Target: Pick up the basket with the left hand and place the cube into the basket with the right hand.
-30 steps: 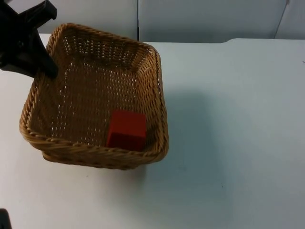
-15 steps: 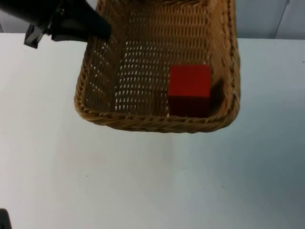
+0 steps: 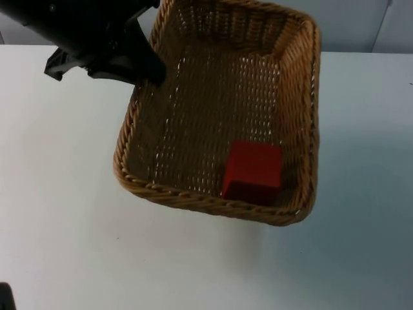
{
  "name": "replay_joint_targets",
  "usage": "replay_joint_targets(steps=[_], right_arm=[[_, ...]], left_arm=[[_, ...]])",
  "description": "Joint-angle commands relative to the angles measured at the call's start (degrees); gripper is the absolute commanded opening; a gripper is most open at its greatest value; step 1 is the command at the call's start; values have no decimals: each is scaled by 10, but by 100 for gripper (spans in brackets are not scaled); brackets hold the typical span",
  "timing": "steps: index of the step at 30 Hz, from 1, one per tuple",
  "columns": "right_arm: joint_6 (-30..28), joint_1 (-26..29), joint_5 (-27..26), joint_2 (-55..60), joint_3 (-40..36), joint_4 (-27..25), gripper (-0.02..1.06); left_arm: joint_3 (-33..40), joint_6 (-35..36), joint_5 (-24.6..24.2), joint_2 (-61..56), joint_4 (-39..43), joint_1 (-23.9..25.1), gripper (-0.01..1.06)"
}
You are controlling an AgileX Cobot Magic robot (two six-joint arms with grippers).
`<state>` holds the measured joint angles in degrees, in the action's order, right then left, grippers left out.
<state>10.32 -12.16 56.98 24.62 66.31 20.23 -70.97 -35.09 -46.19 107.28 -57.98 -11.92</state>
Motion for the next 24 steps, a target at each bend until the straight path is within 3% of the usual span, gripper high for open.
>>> replay_joint_targets(steps=[1, 7, 20, 24], right_arm=[[1, 2, -5, -3, -5, 4, 0], [3, 2, -5, -3, -5, 4, 0], [3, 2, -3, -3, -5, 4, 0], [3, 2, -3, -3, -5, 4, 0]], left_arm=[[-3, 43, 3, -9, 18, -2, 0], [-3, 116, 3, 2, 76, -2, 0], [-3, 107, 1, 56, 77, -2, 0], [-3, 100, 10, 56, 77, -2, 8]])
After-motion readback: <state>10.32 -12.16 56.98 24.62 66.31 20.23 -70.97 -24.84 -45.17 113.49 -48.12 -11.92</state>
